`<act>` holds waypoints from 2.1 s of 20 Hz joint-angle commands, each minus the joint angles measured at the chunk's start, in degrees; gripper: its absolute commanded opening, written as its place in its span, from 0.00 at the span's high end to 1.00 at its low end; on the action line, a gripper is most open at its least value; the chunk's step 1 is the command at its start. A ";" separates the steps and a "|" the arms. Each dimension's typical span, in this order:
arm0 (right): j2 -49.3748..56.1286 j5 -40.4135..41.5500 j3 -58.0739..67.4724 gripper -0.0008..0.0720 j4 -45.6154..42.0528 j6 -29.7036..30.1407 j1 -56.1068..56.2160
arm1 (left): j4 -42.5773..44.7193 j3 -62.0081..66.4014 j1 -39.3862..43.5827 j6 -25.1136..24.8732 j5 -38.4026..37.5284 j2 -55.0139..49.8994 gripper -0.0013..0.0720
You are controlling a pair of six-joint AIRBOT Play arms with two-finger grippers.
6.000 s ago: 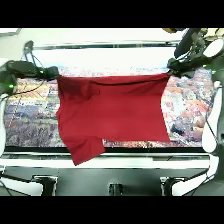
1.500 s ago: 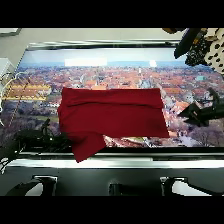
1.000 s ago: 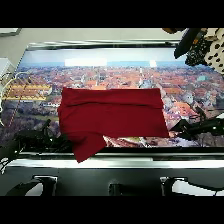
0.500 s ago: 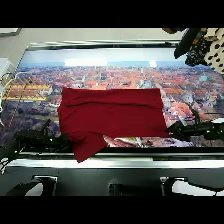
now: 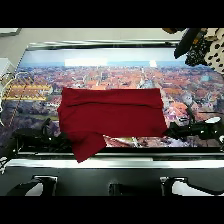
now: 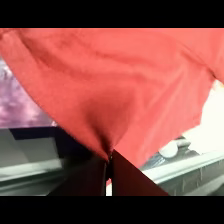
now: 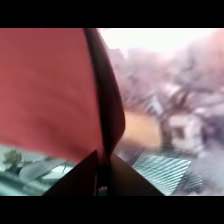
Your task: Fold the clothes and pants, and hang the long-sleeved shirts on hangers.
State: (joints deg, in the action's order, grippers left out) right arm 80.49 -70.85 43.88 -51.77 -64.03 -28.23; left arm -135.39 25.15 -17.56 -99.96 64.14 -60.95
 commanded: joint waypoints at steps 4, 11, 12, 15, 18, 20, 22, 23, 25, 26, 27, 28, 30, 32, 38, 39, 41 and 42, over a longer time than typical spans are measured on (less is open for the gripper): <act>-8.70 -11.61 -0.11 0.94 -4.52 -2.62 0.28 | 3.72 1.44 -7.85 -0.11 10.47 7.96 0.96; -21.03 -13.49 -3.85 0.94 -4.90 -8.33 2.56 | 3.58 2.03 -10.67 1.60 14.32 16.26 0.96; -21.64 -11.30 -3.34 0.94 -4.85 -7.87 4.96 | 2.93 2.97 -9.92 1.60 12.61 15.37 0.96; -20.24 1.99 2.19 0.94 -8.11 -12.74 12.20 | 2.32 9.75 -7.48 1.57 8.39 8.76 0.96; -13.97 6.58 11.26 0.94 -10.43 -16.17 15.02 | 2.34 21.77 -4.52 1.38 7.65 -3.26 0.96; -8.09 6.32 17.49 0.94 -10.12 -17.38 15.39 | 2.32 31.32 -2.40 1.40 7.67 -12.00 0.96; -3.10 6.36 23.04 0.94 -10.23 -18.43 15.39 | 2.32 41.62 -0.52 2.16 8.61 -20.52 0.96; -0.94 6.36 25.57 0.94 -10.23 -19.04 15.39 | 2.34 46.66 0.22 2.99 9.70 -24.46 0.96; 2.67 6.08 29.42 0.94 -9.94 -19.19 15.39 | 2.36 57.05 1.46 4.00 12.59 -32.22 0.96; 4.33 5.99 30.91 0.94 -9.81 -19.19 15.41 | 2.43 62.18 1.99 4.44 13.81 -36.00 0.96; 5.66 6.16 31.95 0.94 -9.75 -19.19 15.41 | 2.73 66.99 2.32 5.62 14.95 -39.54 0.96; 6.86 6.82 32.65 0.94 -9.70 -19.41 15.39 | 2.89 71.08 2.45 6.78 15.50 -42.53 0.96; 8.55 8.44 33.20 0.94 -9.44 -19.41 15.39 | 3.28 78.68 2.38 8.63 16.41 -48.06 0.96; 9.62 10.25 33.48 0.94 -8.68 -19.67 15.39 | 3.87 85.24 2.29 10.99 16.98 -52.72 0.96; 15.32 12.33 37.11 0.94 -10.43 -20.90 18.78 | 4.09 91.84 3.45 13.05 17.55 -61.29 0.96; 16.33 12.22 37.11 0.94 -12.15 -23.02 19.15 | 4.33 91.84 3.58 13.03 17.27 -62.25 0.96; 17.92 11.85 37.11 0.94 -15.41 -27.12 19.08 | 5.86 91.84 3.65 13.03 15.87 -63.39 0.96; 18.10 12.00 37.11 0.94 -16.81 -27.39 18.97 | 6.75 91.84 3.65 13.03 14.93 -63.52 0.96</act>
State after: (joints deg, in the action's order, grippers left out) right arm 96.66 -59.09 80.53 -64.53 -87.68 -9.69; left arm -130.39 116.18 -14.11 -87.37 80.82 -122.52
